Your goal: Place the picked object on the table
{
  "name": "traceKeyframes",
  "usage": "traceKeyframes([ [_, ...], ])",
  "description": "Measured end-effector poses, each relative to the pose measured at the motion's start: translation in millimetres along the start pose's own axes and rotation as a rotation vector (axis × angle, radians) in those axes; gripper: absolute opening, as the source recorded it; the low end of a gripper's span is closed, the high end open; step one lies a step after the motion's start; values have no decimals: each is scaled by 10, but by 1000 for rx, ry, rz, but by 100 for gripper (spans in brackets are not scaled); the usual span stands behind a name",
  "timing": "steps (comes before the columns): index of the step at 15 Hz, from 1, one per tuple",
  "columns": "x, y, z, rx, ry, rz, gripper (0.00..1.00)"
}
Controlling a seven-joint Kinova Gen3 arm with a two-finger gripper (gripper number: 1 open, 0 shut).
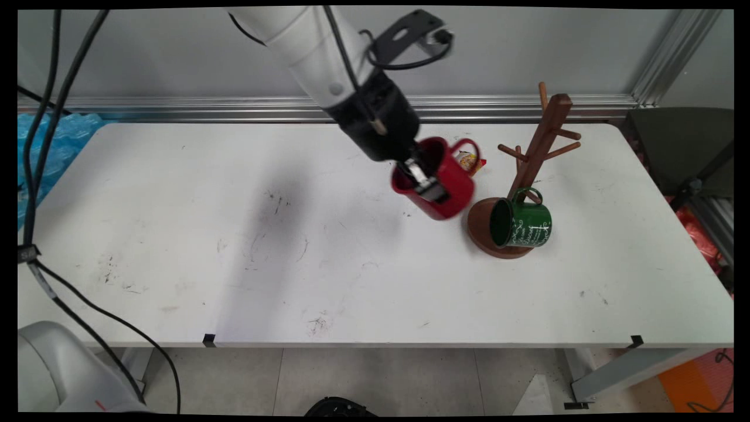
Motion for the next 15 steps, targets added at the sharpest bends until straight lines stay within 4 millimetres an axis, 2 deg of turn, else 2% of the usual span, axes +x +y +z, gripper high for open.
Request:
traceKeyframes([
  [7, -10, -624, -71, 160, -155, 110, 0],
  [11, -39, -912, 39, 232, -235, 134, 0],
  [15, -112, -1148, 264, 276, -329, 156, 0],
])
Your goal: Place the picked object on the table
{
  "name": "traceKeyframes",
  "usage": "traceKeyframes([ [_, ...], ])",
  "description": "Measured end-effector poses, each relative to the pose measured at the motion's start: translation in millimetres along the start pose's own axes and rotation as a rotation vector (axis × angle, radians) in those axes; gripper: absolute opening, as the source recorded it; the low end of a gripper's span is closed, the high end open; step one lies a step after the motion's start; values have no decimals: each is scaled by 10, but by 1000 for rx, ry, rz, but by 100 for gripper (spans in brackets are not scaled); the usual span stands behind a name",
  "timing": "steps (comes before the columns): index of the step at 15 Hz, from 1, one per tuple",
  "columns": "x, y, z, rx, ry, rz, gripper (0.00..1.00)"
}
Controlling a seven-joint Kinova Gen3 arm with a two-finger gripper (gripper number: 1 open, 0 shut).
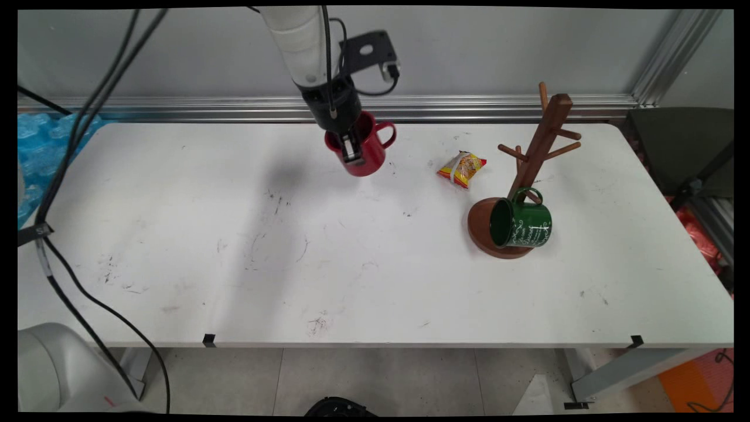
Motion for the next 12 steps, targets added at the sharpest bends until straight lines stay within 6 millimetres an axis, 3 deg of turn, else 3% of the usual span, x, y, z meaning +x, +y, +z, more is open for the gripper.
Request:
traceKeyframes([
  [12, -24, -130, 808, 14, -220, 68, 0],
])
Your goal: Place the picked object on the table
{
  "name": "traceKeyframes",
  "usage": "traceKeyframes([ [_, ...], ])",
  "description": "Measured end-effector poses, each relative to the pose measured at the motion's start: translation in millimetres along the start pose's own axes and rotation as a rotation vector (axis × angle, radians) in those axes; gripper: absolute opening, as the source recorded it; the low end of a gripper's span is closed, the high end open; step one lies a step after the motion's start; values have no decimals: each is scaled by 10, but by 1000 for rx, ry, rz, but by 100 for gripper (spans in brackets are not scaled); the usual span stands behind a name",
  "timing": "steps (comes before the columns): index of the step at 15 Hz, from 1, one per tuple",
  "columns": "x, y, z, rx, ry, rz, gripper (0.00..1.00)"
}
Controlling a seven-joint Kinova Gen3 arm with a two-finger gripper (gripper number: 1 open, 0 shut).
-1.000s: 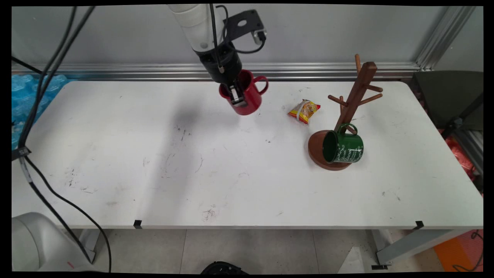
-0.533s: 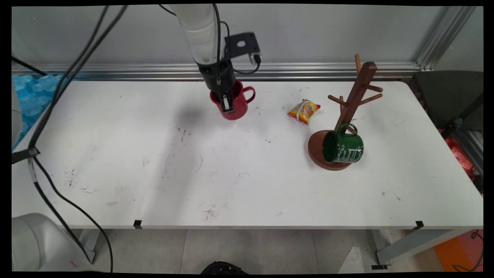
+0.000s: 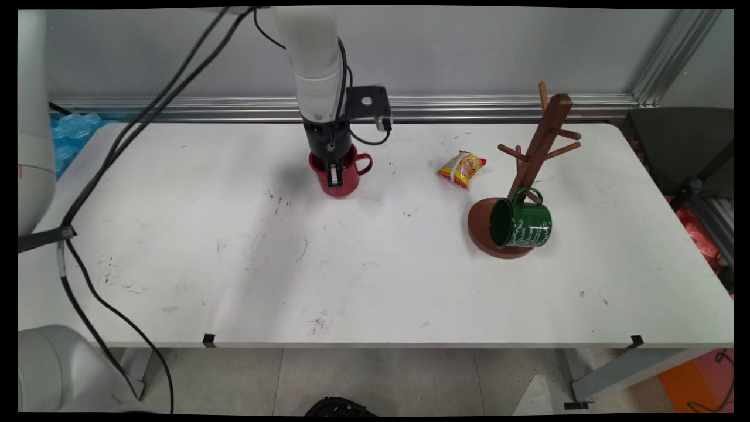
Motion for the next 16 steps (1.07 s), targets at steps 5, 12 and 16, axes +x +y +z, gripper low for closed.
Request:
traceKeyframes([
  [5, 74, -17, 194, 0, -51, 14, 0],
  [12, 163, -6, 268, -1, -63, 43, 100],
  [16, 173, 9, 209, 5, -46, 65, 100],
])
